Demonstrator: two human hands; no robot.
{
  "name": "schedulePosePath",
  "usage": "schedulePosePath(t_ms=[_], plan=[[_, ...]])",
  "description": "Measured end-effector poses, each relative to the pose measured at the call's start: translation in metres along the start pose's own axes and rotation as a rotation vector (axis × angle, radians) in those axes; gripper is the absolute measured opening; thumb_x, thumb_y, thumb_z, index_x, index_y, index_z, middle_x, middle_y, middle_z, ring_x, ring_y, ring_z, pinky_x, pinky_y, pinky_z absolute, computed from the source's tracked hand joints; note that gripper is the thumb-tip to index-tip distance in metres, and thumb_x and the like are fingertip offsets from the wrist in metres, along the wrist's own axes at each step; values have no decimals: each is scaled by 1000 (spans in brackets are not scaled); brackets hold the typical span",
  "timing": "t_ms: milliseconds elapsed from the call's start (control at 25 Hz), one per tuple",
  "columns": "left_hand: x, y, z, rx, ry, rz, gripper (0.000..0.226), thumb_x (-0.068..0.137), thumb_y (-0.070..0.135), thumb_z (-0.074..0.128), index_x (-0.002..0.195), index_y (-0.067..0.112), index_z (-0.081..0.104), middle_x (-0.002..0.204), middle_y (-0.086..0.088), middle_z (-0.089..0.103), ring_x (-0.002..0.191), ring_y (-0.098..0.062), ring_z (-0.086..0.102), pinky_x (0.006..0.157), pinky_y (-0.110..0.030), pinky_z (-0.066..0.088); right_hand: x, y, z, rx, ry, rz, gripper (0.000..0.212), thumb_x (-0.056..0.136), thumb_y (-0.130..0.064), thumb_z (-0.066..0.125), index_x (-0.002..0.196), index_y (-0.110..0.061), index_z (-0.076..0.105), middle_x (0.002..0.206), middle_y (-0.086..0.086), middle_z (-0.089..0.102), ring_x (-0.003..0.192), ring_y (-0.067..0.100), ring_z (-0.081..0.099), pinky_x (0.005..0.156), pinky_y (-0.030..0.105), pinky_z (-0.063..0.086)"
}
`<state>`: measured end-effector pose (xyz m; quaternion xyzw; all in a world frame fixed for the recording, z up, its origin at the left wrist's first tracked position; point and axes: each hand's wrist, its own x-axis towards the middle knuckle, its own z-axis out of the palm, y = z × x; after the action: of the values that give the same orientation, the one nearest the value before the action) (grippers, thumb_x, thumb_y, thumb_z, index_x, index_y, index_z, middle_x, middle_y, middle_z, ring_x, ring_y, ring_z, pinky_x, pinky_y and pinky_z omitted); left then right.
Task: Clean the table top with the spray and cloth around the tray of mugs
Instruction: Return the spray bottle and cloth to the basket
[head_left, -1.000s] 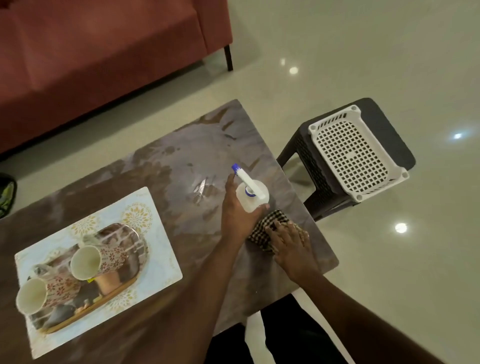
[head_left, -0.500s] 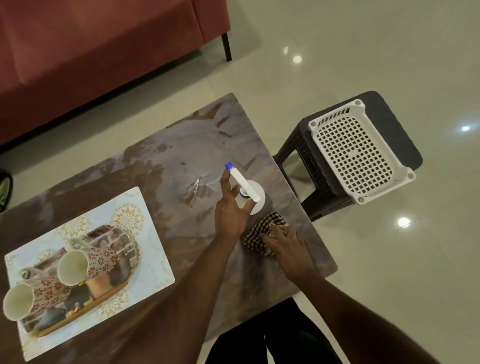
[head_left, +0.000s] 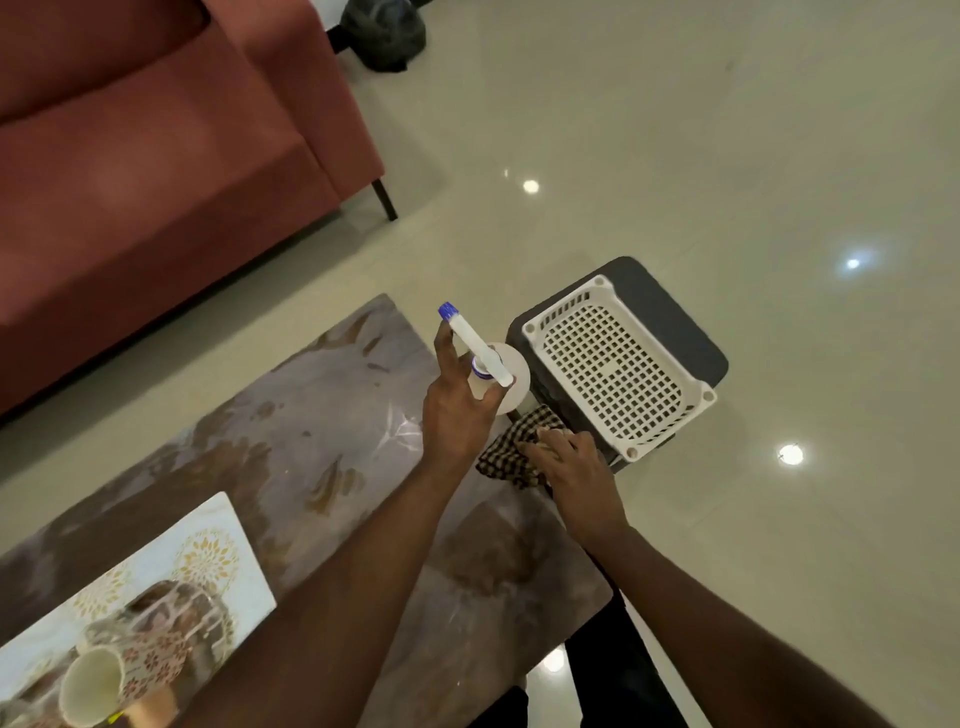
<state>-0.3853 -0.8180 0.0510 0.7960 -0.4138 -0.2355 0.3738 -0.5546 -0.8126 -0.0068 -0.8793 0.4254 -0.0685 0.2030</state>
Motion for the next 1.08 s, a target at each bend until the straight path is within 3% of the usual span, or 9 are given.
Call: schedulePosePath(t_ms=[240, 440, 680, 800, 960, 1080], plan=[[43, 53, 69, 43, -38, 30, 94, 83, 41, 73, 151, 29, 10, 125, -4, 69, 110, -30, 66, 86, -33, 50, 43, 93, -42, 0, 85, -16, 40, 68, -11, 76, 107, -17, 69, 115, 10, 65, 93, 35, 58, 69, 40, 52], [78, 67, 131, 4, -93, -12, 93, 82, 39, 74, 148, 38, 8, 129, 0, 66, 122, -26, 59, 93, -38, 50, 76, 158, -45, -24, 33, 43, 57, 56, -5, 87, 108, -19, 68, 113, 9, 65, 93, 35, 58, 68, 41, 54], [110, 54, 169, 15, -91, -79, 95, 83, 29, 76, 153, 23, 12, 122, -9, 69, 113, -26, 65, 85, -23, 42, 89, 178, -20, -39, 10, 23, 56, 59, -10, 85, 111, -19, 67, 116, 10, 64, 97, 36, 60, 73, 47, 55], [112, 43, 181, -15, -111, -82, 93, 82, 25, 77, 152, 20, 16, 120, -7, 70, 110, -24, 67, 87, -26, 46, 82, 186, -6, -60, -25, 64, 60, 52, -16, 90, 108, -18, 68, 112, 10, 65, 95, 36, 61, 73, 48, 55], [112, 25, 189, -59, -120, -116, 92, 81, 20, 78, 150, 23, 19, 121, -9, 68, 113, -24, 65, 95, -42, 52, 69, 205, 5, -118, -51, 96, 67, 42, -11, 92, 105, -19, 70, 110, 10, 65, 94, 36, 63, 75, 52, 53], [111, 19, 191, -75, -123, -124, 91, 81, 17, 78, 150, 25, 18, 127, -8, 65, 119, -20, 61, 92, -27, 48, 65, 211, 15, -116, -105, 127, 77, 42, -2, 90, 113, -22, 67, 119, 10, 63, 106, 38, 59, 84, 58, 49]])
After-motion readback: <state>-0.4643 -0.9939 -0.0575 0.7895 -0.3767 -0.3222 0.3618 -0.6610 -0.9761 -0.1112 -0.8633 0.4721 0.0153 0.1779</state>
